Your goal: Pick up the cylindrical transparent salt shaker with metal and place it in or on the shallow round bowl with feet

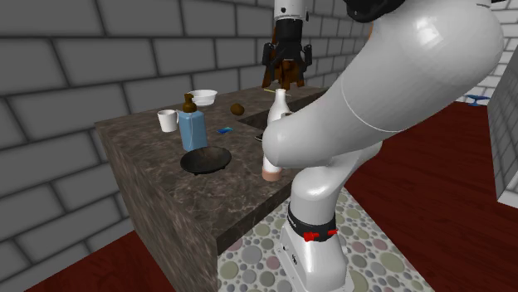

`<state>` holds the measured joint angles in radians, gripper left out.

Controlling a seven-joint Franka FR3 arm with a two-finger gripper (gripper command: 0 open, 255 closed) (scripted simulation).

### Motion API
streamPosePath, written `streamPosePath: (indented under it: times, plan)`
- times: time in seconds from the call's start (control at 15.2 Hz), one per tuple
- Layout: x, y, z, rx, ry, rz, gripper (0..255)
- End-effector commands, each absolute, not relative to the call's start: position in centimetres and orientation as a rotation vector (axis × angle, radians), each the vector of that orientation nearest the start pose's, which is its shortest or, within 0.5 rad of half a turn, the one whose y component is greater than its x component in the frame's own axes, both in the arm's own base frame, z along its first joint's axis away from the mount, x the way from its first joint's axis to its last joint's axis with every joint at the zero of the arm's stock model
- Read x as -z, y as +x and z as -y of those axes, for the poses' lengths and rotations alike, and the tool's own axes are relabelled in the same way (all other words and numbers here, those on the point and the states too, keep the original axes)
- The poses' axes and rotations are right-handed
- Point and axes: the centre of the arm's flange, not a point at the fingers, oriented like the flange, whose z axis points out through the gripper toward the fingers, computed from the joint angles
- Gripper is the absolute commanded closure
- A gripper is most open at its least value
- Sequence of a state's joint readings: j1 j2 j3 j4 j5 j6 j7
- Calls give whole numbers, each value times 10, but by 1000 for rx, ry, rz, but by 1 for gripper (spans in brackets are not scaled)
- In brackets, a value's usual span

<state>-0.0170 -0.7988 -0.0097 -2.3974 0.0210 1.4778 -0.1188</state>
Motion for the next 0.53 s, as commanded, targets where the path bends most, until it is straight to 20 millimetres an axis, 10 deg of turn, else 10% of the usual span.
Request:
streamPosePath:
  times: [0.0,0.46]
  plan:
    - [-568,292,6,-184,-3096,149,0]
    - [-481,256,-3,-81,-3026,83,0]
